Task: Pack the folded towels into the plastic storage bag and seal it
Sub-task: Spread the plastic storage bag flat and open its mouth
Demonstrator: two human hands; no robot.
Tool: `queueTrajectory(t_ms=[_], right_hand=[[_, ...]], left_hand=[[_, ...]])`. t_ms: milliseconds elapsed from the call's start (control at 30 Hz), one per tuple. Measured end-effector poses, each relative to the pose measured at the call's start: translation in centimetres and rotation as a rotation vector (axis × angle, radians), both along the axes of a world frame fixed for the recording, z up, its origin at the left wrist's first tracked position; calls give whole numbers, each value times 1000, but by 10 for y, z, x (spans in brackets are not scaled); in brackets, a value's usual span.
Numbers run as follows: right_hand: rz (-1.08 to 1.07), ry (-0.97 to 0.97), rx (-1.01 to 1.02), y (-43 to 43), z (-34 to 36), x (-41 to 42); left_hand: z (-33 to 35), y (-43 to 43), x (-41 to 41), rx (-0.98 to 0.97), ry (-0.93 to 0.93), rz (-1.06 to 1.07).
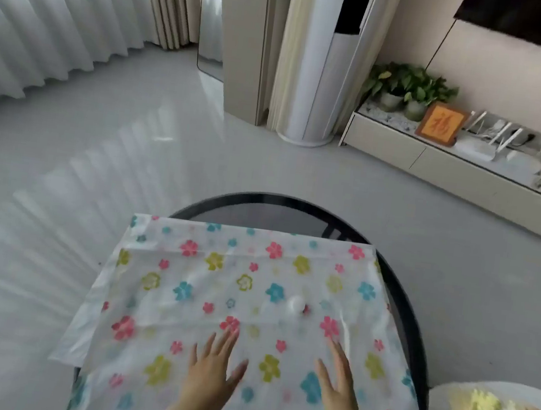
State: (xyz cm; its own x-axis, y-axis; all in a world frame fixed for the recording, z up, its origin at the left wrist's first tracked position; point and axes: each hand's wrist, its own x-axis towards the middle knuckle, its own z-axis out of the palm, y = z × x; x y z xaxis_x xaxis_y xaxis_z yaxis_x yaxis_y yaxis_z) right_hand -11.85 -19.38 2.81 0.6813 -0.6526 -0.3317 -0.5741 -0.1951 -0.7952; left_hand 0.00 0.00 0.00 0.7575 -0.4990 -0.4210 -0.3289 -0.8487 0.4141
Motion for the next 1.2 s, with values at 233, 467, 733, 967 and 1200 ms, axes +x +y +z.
queueTrajectory(t_ms=[233,467,733,967,1200], right_hand=[[419,172,-461,2,-144,-27],[492,129,-744,-42,-175,5],[445,116,-792,-94,-193,44],[342,-87,-740,-93,-197,43],[287,-280,-493,-58,-174,-14]], left_hand=[[-125,-9,-20,-85,-149,-184],[-162,-53,7,-164,-438,-199],[-175,-104,55,-201,-509,-209],[-164,-100,50,-498,-593,-394],[-151,-45,-20,-430,-373,-591]])
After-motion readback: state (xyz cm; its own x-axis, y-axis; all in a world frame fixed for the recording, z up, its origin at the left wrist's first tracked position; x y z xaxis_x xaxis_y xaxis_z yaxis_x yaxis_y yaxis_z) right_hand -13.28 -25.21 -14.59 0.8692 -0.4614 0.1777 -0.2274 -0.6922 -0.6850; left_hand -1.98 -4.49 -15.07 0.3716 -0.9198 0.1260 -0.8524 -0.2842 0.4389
